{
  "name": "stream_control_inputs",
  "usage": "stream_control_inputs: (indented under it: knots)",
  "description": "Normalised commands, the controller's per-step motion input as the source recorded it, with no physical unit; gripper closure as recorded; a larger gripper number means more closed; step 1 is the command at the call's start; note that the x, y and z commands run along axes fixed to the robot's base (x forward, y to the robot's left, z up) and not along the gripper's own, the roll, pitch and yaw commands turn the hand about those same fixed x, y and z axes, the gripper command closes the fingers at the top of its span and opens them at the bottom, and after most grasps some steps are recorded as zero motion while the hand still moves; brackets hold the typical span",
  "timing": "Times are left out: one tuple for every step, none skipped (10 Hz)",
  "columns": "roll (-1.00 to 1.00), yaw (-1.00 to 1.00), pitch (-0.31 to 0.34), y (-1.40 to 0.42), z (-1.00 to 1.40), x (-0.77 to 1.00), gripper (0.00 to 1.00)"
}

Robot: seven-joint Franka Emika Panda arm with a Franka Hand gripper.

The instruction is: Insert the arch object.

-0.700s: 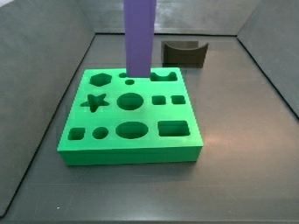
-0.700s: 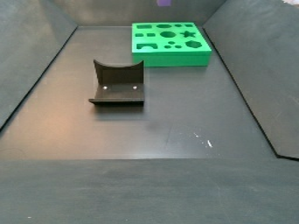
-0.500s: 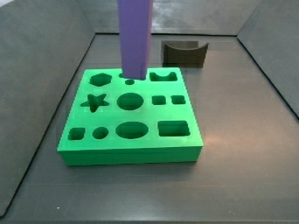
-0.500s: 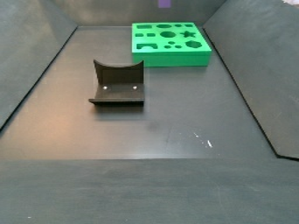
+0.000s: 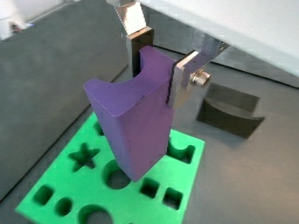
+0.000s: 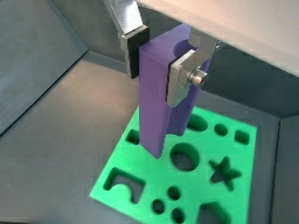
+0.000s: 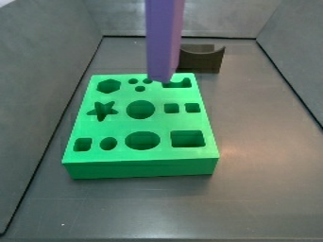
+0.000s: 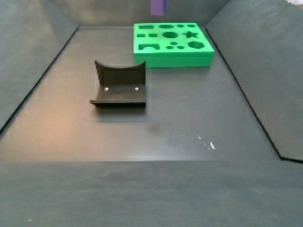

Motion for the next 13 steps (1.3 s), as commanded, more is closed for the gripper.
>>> stream_control_inputs:
  knots:
    - [-0.12,-0.29,0.000,0.56,-0.14,0.65,1.00]
    - [-0.15,-0.25,0.000,0.58,-0.13,0.64,1.00]
    - [-0.14,-0.30,0.000,0.53,-0.15,0.65,1.00]
    - [-0.14,-0.17,0.000,0.67,-0.16,0.59,1.00]
    - [-0.11,-0.27,0.000,0.59,-0.12,0.58,1.00]
    - [-0.07,-0.71,0.000,0.23,-0.06,0.48,1.00]
    - [0.00,-0.96,0.000,0.07,-0.12,0.13,1.00]
    - [0.00,-1.00,0.000,0.00,-0.15,0.01,1.00]
    - [0.00,-1.00,0.000,0.00,-0.17,0.00,1.00]
    - [0.00,-1.00,0.000,0.00,-0.18,0.00,1.00]
    - [0.00,-1.00,0.000,0.00,-0.19,0.00,1.00]
    - [0.00,-1.00,0.000,0.00,-0.22,0.00,1.00]
    - [0.00,-1.00,0.000,0.00,-0.19,0.00,1.00]
